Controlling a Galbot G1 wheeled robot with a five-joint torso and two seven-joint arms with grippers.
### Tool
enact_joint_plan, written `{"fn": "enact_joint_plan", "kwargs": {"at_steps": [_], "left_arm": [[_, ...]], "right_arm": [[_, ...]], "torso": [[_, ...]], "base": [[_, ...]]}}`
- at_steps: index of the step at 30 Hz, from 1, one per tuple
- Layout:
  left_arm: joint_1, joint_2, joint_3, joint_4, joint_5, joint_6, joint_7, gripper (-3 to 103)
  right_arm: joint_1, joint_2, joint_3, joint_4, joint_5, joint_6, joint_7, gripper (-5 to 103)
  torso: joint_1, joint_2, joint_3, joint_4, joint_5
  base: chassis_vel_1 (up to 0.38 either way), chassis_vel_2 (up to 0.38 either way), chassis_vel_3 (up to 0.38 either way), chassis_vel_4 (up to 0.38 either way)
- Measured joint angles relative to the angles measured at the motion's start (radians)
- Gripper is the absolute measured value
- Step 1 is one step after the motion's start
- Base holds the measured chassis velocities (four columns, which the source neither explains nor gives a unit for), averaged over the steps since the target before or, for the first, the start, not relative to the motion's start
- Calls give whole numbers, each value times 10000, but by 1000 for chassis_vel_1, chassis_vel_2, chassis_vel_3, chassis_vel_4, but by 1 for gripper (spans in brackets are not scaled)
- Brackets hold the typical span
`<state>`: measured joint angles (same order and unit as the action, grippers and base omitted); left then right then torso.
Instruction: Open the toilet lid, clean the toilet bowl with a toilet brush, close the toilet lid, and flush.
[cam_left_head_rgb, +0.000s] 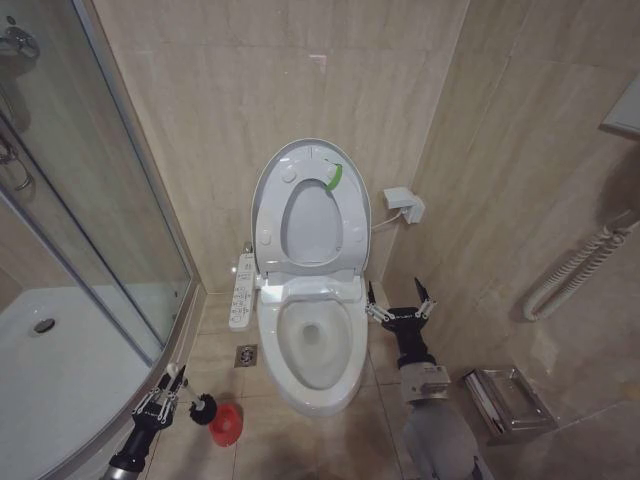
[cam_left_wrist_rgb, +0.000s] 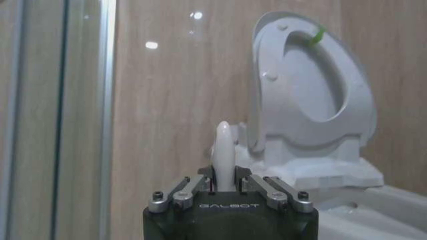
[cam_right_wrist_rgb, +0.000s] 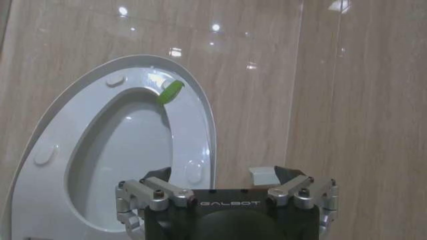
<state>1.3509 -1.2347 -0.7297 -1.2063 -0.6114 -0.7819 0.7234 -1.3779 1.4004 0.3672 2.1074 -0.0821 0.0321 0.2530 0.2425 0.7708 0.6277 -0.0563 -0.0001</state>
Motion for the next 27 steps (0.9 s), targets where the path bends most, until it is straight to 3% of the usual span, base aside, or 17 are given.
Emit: {"fn": "enact_joint_plan", "kwargs": {"at_steps": [7, 16, 27], "left_arm": [[-708, 58, 190, 1130, -215, -41, 372, 20], [-1288, 14, 575, 1533, -203, 118, 434, 20], [-1492, -102, 957, 1963, 391, 96, 400, 20]], "right_arm": [[0, 0, 0, 0, 0, 0, 0, 100], [0, 0, 0, 0, 0, 0, 0, 100], [1, 0, 0, 0, 0, 0, 1, 100]], "torso": [[0, 0, 0, 0, 2], [0, 0, 0, -1, 1], [0, 0, 0, 0, 2]], "base": [[0, 0, 0, 0], [0, 0, 0, 0], [0, 0, 0, 0]]}}
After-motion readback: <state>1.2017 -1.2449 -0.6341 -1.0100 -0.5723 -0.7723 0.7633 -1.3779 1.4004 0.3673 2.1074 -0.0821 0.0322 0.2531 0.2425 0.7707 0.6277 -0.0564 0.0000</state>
